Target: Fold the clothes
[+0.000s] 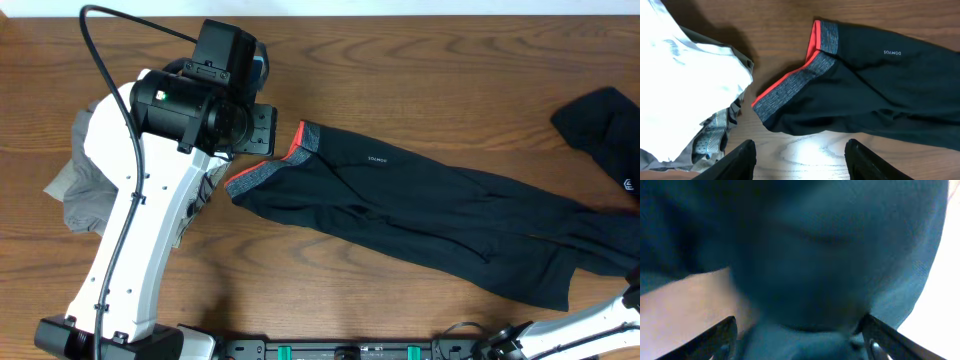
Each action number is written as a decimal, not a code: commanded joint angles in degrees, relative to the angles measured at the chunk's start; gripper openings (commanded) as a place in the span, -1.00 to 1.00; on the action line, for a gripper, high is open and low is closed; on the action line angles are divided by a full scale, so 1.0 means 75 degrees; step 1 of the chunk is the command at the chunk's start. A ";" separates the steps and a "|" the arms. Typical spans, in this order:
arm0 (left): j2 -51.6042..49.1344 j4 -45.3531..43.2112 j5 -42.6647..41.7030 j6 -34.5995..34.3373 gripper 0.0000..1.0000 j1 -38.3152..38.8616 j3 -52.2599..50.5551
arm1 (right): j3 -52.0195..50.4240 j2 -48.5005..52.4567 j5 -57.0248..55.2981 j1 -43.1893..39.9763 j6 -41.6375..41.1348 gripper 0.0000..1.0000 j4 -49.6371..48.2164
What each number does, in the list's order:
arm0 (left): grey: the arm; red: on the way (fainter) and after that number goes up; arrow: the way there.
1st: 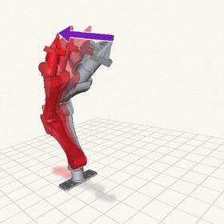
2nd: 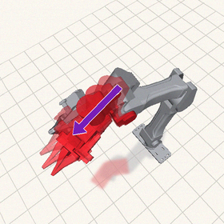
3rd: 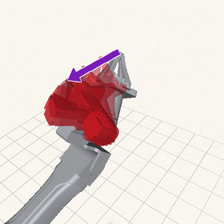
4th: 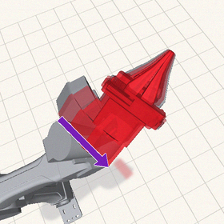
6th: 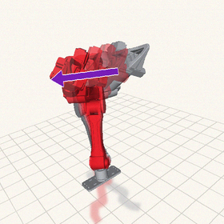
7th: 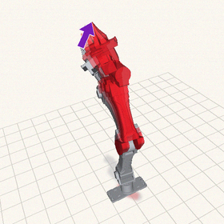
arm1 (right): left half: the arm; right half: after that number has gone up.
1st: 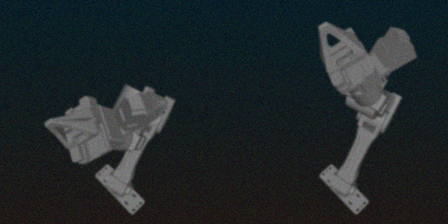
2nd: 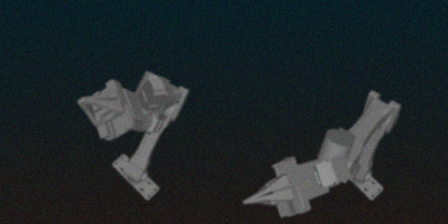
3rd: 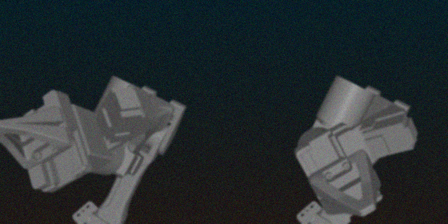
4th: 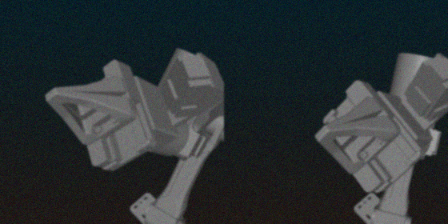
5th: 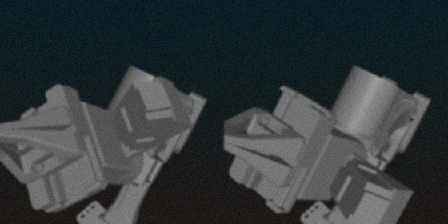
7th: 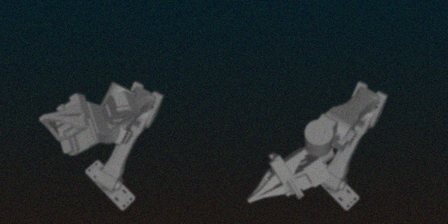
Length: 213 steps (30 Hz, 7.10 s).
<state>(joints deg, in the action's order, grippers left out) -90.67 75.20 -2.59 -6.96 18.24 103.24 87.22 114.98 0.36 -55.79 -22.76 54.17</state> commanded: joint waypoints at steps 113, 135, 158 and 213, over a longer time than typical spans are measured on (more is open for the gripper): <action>-0.4406 -0.6592 0.1699 0.1626 0.55 -0.1116 0.0236 | 0.0883 -0.0694 -0.0163 0.4392 0.1093 0.52 0.1306; -0.2742 -0.0997 -0.0764 0.0574 0.72 -0.1072 -0.0755 | -0.1329 -0.0691 0.1370 0.3838 0.0813 0.45 0.0924; -0.2652 -0.1180 -0.0711 0.0833 0.71 -0.1072 -0.0866 | -0.3421 -0.0697 0.0303 0.3025 0.0055 -0.19 0.0676; -0.1973 -0.3657 0.1037 -0.0449 -0.88 -0.1387 -0.4841 | -0.0831 -0.1137 0.0554 0.2503 0.1268 0.18 0.1833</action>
<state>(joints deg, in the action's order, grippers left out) -108.22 47.48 0.34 -6.57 9.43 66.70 83.48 107.61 7.05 -36.91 -14.00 68.88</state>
